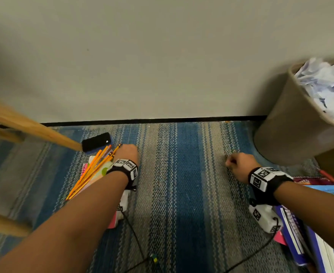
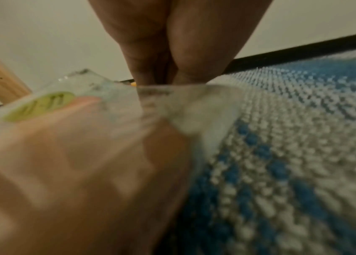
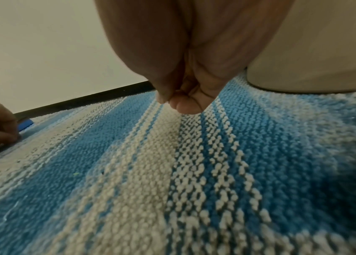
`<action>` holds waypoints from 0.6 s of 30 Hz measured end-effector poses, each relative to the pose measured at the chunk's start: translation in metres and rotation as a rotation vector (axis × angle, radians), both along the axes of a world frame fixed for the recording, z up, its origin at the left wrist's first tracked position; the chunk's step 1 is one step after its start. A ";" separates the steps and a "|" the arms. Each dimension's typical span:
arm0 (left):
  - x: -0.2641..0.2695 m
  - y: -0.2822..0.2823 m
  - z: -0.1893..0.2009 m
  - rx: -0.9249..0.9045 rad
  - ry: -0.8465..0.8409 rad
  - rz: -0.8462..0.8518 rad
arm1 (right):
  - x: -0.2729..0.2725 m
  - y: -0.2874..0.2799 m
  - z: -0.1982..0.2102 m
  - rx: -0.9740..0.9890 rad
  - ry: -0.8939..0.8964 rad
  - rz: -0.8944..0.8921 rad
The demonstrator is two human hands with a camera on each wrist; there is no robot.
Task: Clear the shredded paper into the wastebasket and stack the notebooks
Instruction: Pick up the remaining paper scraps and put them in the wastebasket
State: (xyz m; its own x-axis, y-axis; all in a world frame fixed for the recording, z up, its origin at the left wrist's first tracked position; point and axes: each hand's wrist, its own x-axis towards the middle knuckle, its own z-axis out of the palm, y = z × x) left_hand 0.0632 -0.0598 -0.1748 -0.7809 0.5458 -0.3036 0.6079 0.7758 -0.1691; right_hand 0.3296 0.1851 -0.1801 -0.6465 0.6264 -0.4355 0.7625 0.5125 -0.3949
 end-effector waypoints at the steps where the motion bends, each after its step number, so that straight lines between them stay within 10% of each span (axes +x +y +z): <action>1: -0.001 -0.001 -0.004 -0.019 0.003 -0.013 | 0.002 0.000 -0.001 -0.004 -0.003 0.006; 18: -0.119 -0.022 0.037 0.211 -0.026 0.263 | -0.013 -0.029 -0.022 -0.033 0.023 0.156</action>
State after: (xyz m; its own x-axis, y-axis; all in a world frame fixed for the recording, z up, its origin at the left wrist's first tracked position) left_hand -0.0560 -0.0822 -0.1374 -0.8967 0.3799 -0.2269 0.3846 0.9227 0.0249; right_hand 0.3166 0.1566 -0.2023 -0.7449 0.5031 -0.4382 0.6652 0.6104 -0.4300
